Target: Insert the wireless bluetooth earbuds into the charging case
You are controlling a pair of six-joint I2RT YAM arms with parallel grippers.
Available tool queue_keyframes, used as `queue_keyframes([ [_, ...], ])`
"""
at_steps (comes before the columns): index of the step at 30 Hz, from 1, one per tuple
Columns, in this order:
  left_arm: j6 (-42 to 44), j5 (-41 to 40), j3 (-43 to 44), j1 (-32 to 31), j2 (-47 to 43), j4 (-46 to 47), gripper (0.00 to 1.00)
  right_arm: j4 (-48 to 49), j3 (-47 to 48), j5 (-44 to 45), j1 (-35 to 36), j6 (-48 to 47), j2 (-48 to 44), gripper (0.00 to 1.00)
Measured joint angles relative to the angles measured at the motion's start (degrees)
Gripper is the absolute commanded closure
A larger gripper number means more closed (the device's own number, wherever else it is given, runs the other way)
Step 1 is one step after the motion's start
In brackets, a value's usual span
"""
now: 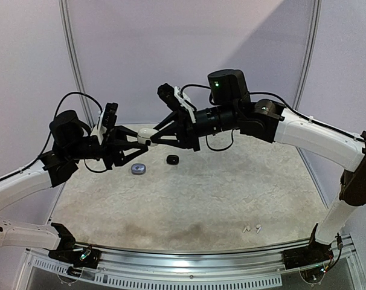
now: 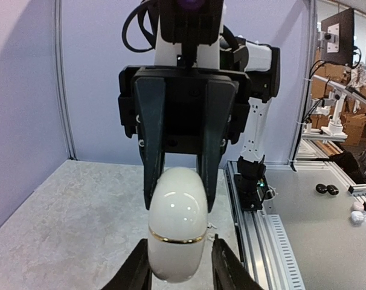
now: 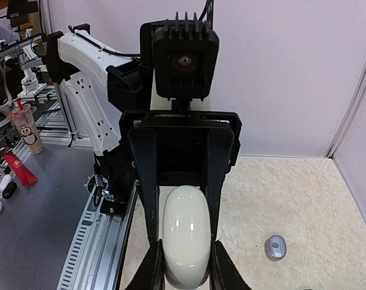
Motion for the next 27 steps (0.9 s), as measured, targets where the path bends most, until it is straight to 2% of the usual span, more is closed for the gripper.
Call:
queue_keyframes([
  [3,-0.1,0.3,0.1,0.0,0.0,0.3,0.65,0.0,0.0,0.2,0.0,-0.1,0.0,1.00],
  [13,-0.3,0.3,0.1,0.0,0.0,0.4,0.77,-0.1,0.0,0.2,0.0,-0.2,0.0,1.00],
  [19,-0.3,0.2,0.2,0.0,0.2,0.7,0.99,0.0,0.0,0.2,0.0,0.0,0.0,1.00],
  [21,-0.3,0.2,0.2,0.0,0.2,0.7,1.00,0.0,0.0,0.2,0.0,0.0,0.0,1.00],
  [22,-0.3,0.2,0.2,0.0,0.2,0.7,1.00,0.0,0.0,0.2,0.0,0.0,0.0,0.96],
  [23,-0.3,0.2,0.2,0.0,0.2,0.7,1.00,0.0,0.0,0.2,0.0,0.0,0.0,0.86],
  [26,-0.3,0.0,0.2,0.0,0.2,0.6,1.00,-0.1,0.0,0.5,0.0,0.1,0.0,0.64],
  [27,-0.2,-0.3,0.2,0.0,0.2,0.6,1.00,-0.1,0.0,0.7,0.0,0.4,0.0,0.62],
])
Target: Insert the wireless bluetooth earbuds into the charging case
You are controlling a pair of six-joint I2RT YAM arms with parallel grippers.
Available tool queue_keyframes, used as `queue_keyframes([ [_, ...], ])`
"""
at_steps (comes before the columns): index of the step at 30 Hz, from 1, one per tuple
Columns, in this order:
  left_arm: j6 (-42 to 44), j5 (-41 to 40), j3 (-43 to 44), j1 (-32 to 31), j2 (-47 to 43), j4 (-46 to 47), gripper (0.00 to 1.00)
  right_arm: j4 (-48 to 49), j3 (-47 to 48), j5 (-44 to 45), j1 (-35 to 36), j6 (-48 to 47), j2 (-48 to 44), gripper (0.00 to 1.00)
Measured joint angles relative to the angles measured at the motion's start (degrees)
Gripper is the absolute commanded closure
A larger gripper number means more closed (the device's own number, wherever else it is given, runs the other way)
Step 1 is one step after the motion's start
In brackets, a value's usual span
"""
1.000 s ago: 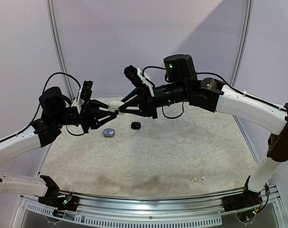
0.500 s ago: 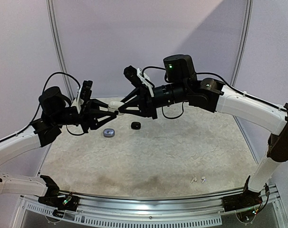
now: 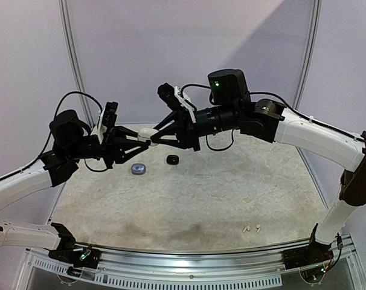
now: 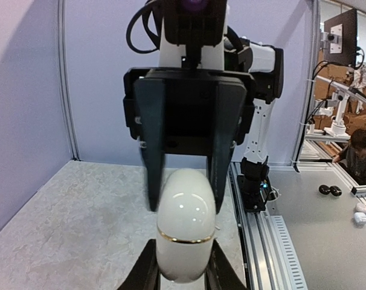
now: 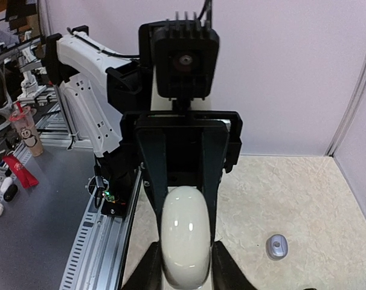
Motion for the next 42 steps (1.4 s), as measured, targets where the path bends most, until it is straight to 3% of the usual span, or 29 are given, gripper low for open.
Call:
queue_keyframes([
  [24,19.0,-2.1,0.0,-0.2,-2.3,-10.3,1.00,-0.8,2.6,6.9,-0.5,2.5,1.5,0.63],
  [32,15.1,-1.7,-0.8,-0.2,-2.3,-8.3,1.00,-2.8,4.3,7.1,-0.5,2.9,2.6,0.57],
  [42,-1.1,-5.1,-5.6,-0.2,-2.3,1.7,1.00,-6.5,9.5,6.8,-0.9,4.7,5.9,0.46],
])
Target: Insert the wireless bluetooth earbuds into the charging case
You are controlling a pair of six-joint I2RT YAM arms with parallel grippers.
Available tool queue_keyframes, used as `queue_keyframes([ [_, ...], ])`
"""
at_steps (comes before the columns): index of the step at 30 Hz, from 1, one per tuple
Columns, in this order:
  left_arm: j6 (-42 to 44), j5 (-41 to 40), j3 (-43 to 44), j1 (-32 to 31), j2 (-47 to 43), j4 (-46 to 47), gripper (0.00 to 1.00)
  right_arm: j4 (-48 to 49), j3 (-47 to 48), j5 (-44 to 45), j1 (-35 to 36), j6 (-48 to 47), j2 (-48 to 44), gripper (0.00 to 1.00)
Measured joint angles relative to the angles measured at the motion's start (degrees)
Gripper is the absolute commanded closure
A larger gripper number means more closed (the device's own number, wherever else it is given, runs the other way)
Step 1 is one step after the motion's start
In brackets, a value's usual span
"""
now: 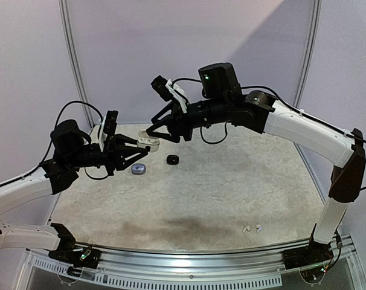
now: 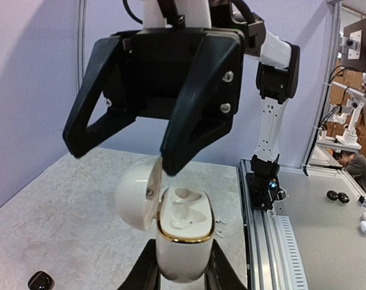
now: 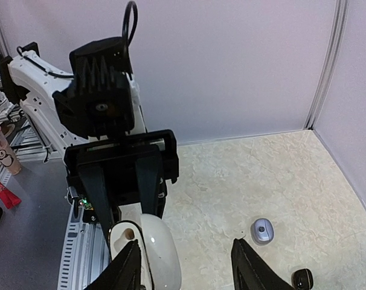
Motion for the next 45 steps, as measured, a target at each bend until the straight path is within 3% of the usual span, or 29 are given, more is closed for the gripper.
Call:
queue_keyframes([
  [12,-6.4,-5.0,-1.0,0.4,-0.4,4.3,1.00,0.0,7.3,-0.1,-0.3,3.2,0.5,0.32],
  [16,-7.5,-8.1,-2.4,0.7,-1.1,5.8,1.00,-4.8,10.2,11.7,-2.0,8.4,0.1,0.30],
  [21,-8.3,-11.0,-3.5,1.1,-1.4,6.2,1.00,-19.3,9.3,30.2,-8.2,16.9,-1.2,0.29],
  [24,-8.5,-12.0,-4.0,1.3,-1.5,6.7,1.00,-27.4,2.5,36.0,-12.3,24.3,-2.2,0.24],
  [26,-8.6,-12.4,-4.5,1.4,-1.5,7.0,1.00,-31.1,-4.2,37.0,-14.3,29.5,-3.0,0.04],
  [27,-8.7,-12.5,-4.6,1.4,-1.5,7.0,1.00,-32.9,-8.3,37.2,-15.2,32.2,-3.6,0.02],
  [32,-8.7,-12.8,-5.1,2.2,-1.7,7.8,1.00,-40.3,-25.4,37.7,-16.2,43.8,-7.8,0.01],
  [37,-9.3,-13.1,-5.4,2.9,-1.7,9.2,1.00,-41.8,-38.8,38.2,-15.9,51.2,-15.8,0.01],
  [45,-9.7,-13.4,-5.5,3.2,-1.9,9.6,1.00,-32.8,-56.3,44.2,-15.9,60.8,-31.5,0.03],
])
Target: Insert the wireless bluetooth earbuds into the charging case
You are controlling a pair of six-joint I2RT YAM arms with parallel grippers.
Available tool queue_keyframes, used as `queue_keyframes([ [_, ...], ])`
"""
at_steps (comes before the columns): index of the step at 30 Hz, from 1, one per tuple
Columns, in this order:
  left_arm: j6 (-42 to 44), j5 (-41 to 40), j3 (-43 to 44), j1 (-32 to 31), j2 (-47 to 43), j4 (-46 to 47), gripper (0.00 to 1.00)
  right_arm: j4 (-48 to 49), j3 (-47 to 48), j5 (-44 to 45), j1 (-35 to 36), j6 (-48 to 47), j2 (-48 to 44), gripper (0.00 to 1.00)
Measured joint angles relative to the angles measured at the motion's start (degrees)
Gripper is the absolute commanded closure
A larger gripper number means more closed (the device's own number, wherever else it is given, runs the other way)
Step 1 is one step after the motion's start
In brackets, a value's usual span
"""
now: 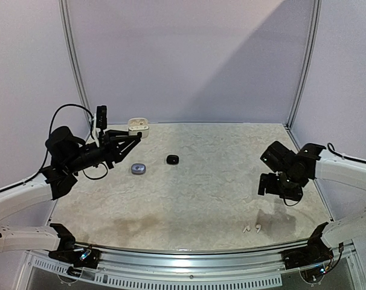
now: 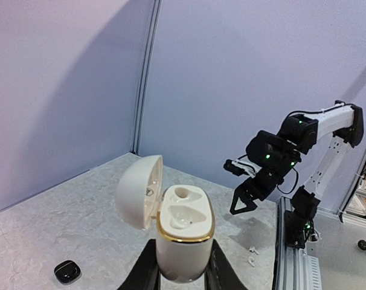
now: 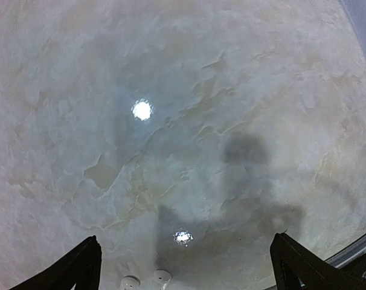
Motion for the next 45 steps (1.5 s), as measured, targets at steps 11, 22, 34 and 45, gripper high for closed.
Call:
queue_keyframes([
  [11,0.1,0.2,-0.1,0.0,-1.8,0.0,1.00,-3.8,-7.0,-0.6,0.0,16.4,-9.0,0.20],
  [22,0.3,-0.2,-3.0,0.0,-2.7,0.2,1.00,-0.6,-8.7,-10.7,1.9,16.1,0.1,0.51],
  [34,0.3,-0.9,-4.1,0.0,-3.4,1.2,1.00,4.9,-9.8,-15.4,5.6,14.2,5.5,0.53],
  [45,0.5,-1.1,-4.2,0.0,-3.8,1.2,1.00,7.0,-10.6,-17.9,6.8,11.3,5.7,0.55],
])
